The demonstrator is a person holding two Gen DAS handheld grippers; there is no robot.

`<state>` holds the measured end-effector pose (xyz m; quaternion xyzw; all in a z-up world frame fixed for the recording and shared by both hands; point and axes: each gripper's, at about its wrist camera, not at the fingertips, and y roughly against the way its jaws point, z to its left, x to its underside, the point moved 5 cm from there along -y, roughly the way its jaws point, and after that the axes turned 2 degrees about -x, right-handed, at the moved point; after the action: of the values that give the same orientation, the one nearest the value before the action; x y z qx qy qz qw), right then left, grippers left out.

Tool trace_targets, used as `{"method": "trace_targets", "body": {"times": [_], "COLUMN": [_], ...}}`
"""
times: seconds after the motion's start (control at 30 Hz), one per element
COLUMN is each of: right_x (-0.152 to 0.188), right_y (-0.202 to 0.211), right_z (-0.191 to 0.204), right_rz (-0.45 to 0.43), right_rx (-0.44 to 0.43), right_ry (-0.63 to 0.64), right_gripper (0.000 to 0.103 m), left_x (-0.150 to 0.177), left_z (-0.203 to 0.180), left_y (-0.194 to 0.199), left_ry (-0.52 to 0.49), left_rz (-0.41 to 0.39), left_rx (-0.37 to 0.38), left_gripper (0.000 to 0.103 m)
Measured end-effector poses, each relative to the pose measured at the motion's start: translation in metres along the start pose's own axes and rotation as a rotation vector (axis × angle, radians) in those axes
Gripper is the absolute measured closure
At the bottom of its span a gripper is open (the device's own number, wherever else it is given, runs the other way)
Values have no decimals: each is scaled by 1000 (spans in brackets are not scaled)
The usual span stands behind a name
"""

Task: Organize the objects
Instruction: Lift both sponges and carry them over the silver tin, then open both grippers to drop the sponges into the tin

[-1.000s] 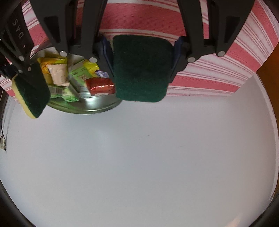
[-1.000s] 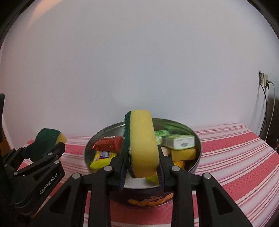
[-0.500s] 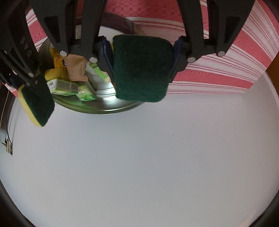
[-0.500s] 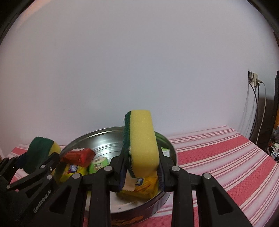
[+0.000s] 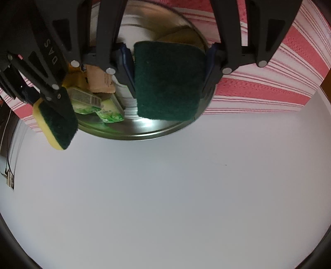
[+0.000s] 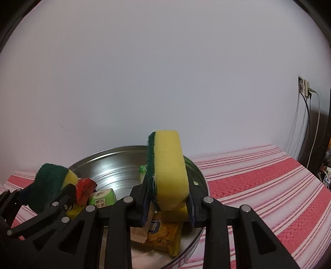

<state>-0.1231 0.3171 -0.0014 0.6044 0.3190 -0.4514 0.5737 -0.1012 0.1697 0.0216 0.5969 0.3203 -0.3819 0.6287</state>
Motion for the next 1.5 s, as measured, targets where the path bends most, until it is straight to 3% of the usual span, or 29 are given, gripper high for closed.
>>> {"method": "trace_targets", "body": {"times": [0.23, 0.5, 0.7, 0.73, 0.87, 1.07, 1.3, 1.5], "right_x": [-2, -4, -3, -3, -6, -9, -9, -3], "right_y": [-21, -41, -51, -51, -50, -49, -47, -39], "right_z": [-21, -17, -24, -26, -41, -70, -80, -75], "right_rz": [32, 46, 55, 58, 44, 20, 10, -3], "right_rx": [-16, -58, -145, -152, -181, -242, -273, -191], "right_ry": [-5, 31, 18, 15, -43, -178, -211, -189], "right_gripper": [71, 71, 68, 65, 58, 35, 34, 34], "left_x": [-4, -5, -5, -6, -10, -19, -21, -17], "left_z": [-1, 10, 10, 13, 22, 50, 44, 48], "left_y": [-8, -12, -10, -7, -3, 3, 14, 16], "left_ry": [-19, -12, -13, -6, 44, 119, 87, 72], "left_rz": [30, 72, 77, 78, 65, 18, 5, 1], "left_rx": [3, 7, 8, 8, -3, -22, -24, -53], "left_gripper": [48, 48, 46, 45, 22, 0, 0, 0]}}
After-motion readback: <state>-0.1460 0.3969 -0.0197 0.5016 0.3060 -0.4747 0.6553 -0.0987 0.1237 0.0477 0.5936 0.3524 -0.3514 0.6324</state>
